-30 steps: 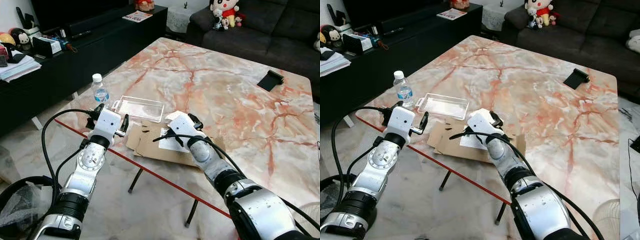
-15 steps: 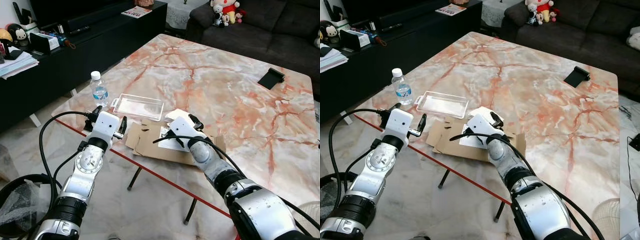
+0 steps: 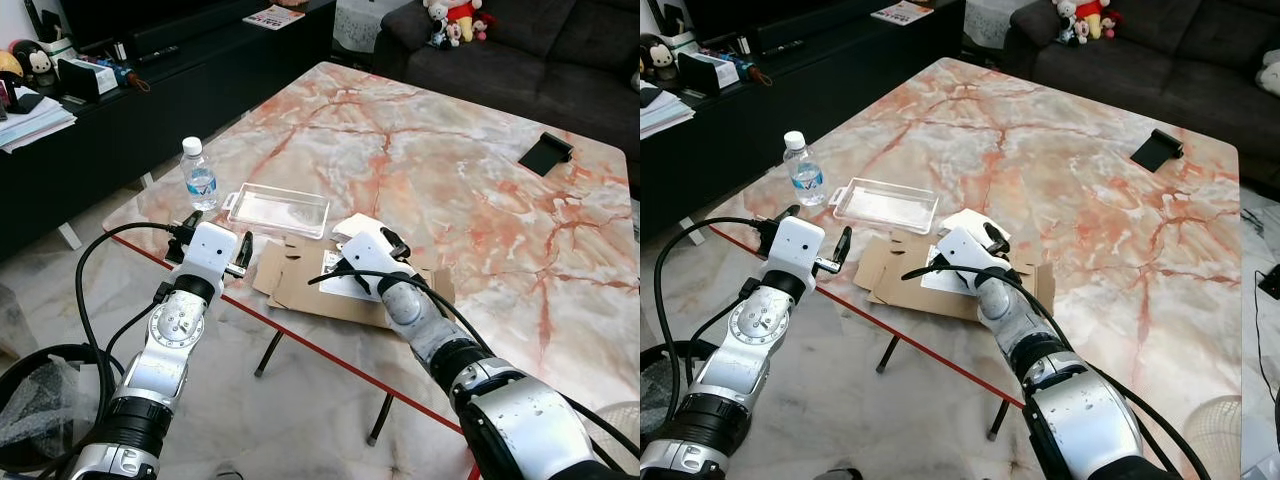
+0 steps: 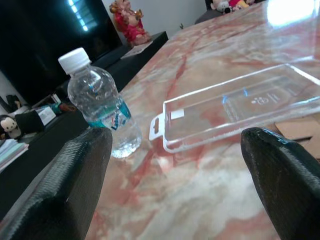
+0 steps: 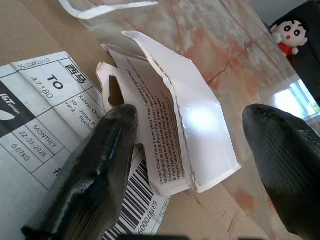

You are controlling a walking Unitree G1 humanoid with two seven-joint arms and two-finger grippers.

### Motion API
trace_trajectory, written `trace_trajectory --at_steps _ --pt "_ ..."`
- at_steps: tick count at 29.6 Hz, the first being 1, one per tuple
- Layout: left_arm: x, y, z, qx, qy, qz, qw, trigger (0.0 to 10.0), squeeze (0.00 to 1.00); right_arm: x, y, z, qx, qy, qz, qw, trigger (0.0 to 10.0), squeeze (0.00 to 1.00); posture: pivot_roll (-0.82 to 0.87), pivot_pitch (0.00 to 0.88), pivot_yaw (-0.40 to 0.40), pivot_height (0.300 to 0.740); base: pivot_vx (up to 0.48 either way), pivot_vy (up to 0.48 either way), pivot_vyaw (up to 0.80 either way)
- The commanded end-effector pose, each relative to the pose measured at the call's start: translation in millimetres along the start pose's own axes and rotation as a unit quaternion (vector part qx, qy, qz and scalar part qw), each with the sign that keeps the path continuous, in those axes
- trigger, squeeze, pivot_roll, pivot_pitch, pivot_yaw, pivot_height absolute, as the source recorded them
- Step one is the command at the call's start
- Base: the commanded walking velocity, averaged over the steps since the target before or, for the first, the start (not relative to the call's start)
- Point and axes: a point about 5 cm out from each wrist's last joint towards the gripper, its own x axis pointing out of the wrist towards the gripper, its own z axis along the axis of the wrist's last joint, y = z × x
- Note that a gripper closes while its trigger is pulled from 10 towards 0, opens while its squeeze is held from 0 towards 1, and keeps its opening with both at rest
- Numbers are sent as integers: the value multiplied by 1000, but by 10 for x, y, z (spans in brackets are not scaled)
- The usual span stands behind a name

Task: Picking trash to rubbish bin

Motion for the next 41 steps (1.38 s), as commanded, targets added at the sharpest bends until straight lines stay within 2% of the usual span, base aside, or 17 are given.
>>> trace_trajectory --at_steps 1,15,33,34,35,36,37,40,41 --pt "-6 0 39 5 -6 0 1000 10000 0 12 -84 -38 10 16 -16 1000 10000 0 200 135 -125 740 0 0 0" --pt "0 12 59 3 -5 1 1000 10000 0 38 -191 1 40 13 -35 999 10000 0 202 130 -127 740 0 0 0" --pt "-17 17 73 5 -5 3 1000 10000 0 55 -210 51 34 8 -33 999 10000 0 213 129 -134 740 0 0 0" --pt "-22 19 73 5 -5 3 1000 10000 0 55 -208 49 31 8 -32 999 5294 0 215 131 -134 740 0 0 0" --pt "-23 20 74 5 -5 3 1000 10000 0 55 -208 49 30 8 -31 999 5294 0 215 131 -134 740 0 0 0" --pt "-24 21 73 6 -4 3 1000 10000 0 55 -209 47 28 8 -32 999 3882 0 215 131 -134 740 0 0 0" --pt "-31 28 73 7 -4 4 1000 10000 0 55 -217 40 25 10 -33 999 3294 0 218 134 -134 740 0 0 0" --pt "-34 31 73 7 -4 4 1000 10000 0 55 -220 37 24 10 -33 999 3294 0 218 134 -134 740 0 0 0" --pt "-39 32 70 8 -2 4 1000 10000 0 56 -232 33 23 12 -33 999 4824 0 220 136 -133 740 0 0 0"
